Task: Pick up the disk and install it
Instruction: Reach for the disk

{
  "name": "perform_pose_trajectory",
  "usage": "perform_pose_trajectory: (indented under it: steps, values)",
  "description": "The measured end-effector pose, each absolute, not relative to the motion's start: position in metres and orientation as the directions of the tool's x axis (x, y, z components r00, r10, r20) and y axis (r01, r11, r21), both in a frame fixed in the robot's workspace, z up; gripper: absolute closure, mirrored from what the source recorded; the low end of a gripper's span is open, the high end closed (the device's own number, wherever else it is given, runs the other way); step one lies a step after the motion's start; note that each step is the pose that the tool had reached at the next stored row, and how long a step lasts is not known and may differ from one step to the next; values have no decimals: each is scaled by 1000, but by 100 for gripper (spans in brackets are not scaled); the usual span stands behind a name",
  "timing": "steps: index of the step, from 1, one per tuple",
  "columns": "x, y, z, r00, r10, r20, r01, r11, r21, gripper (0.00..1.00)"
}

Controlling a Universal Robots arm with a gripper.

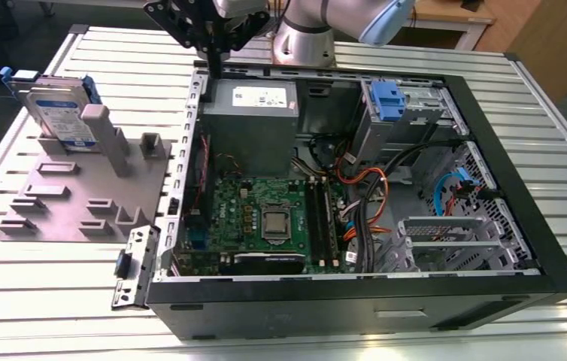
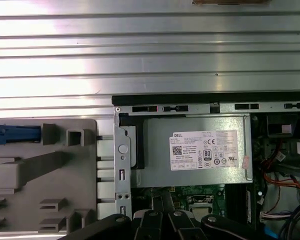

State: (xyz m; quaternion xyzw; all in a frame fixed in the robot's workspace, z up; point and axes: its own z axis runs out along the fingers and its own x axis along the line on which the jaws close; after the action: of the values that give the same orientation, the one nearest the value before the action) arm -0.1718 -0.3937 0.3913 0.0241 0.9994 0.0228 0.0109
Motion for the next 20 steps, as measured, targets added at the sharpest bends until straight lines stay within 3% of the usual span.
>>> perform_pose_trajectory:
  steps: [20]
  values:
    - [-181, -394, 391, -999, 49, -21, 48, 998, 46, 89]
